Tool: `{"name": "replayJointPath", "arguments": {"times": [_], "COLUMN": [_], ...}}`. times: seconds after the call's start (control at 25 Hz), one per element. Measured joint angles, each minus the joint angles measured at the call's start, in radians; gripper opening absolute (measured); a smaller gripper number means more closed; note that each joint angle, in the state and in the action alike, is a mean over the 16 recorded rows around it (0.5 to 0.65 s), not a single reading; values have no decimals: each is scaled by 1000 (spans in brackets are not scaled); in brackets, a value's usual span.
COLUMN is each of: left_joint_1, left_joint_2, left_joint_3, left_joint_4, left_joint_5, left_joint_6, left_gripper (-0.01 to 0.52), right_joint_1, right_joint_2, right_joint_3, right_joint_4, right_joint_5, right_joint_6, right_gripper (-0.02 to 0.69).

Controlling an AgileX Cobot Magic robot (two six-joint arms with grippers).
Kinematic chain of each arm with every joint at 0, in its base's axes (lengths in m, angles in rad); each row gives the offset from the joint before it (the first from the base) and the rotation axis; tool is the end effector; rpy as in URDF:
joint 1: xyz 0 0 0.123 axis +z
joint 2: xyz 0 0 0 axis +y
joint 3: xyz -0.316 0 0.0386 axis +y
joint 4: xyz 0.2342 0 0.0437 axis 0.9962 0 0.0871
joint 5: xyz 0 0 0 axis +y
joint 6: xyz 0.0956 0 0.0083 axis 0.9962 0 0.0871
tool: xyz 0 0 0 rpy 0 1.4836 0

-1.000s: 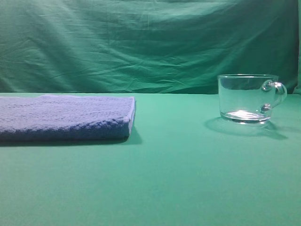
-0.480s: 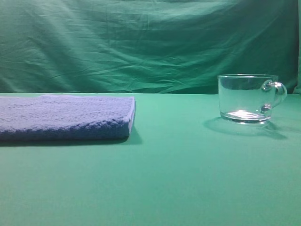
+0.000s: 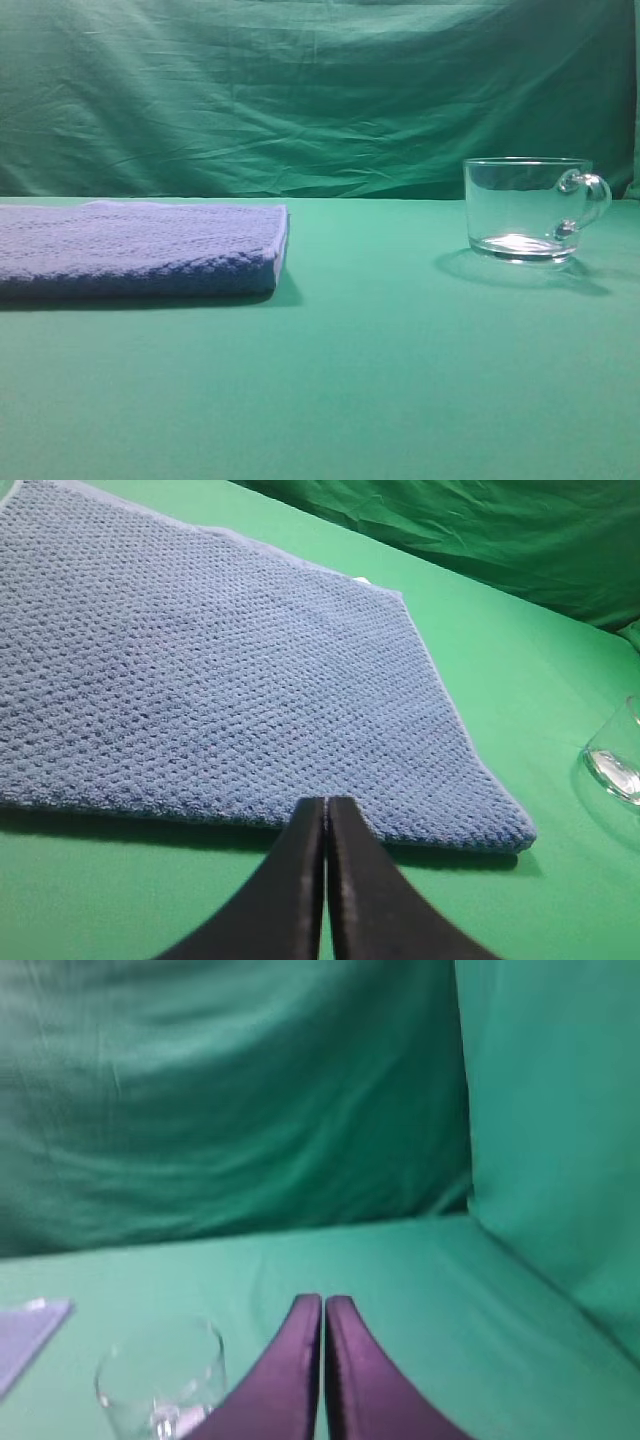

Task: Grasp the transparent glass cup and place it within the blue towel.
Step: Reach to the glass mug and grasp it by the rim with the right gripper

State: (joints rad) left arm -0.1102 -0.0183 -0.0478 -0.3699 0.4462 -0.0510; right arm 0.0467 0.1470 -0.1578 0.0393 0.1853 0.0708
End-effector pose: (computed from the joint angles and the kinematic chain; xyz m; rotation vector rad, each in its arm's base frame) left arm 0.0039 -0.0155 0.1899 -0.1465 1.8563 -0.4910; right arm 0.0223 0.0017 0.2453 0.0465 1.6588 0.1246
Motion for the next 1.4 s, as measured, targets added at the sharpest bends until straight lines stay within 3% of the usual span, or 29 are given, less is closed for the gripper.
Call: {"name": "replayJointPath", "arguments": {"times": [0.56, 1.04, 1.2, 1.4], "left_joint_1": [0, 0, 0, 0], "left_joint_2": [0, 0, 0, 0], "left_joint_3": [0, 0, 0, 0], "left_joint_4": [0, 0, 0, 0], "left_joint_5": [0, 0, 0, 0], "left_joint_6": [0, 0, 0, 0], "left_gripper": [0, 0, 0, 0], "right_joint_1": [11, 142, 194, 225], "right_joint_2": [580, 969, 1080, 1197], "right_joint_3": [-294, -544, -604, -648], "right_joint_4": [105, 181, 160, 138], "right_joint_5": [393, 542, 538, 494], "right_joint_6": [-142, -322, -342, -345], "right_gripper": [0, 11, 88, 278]}}
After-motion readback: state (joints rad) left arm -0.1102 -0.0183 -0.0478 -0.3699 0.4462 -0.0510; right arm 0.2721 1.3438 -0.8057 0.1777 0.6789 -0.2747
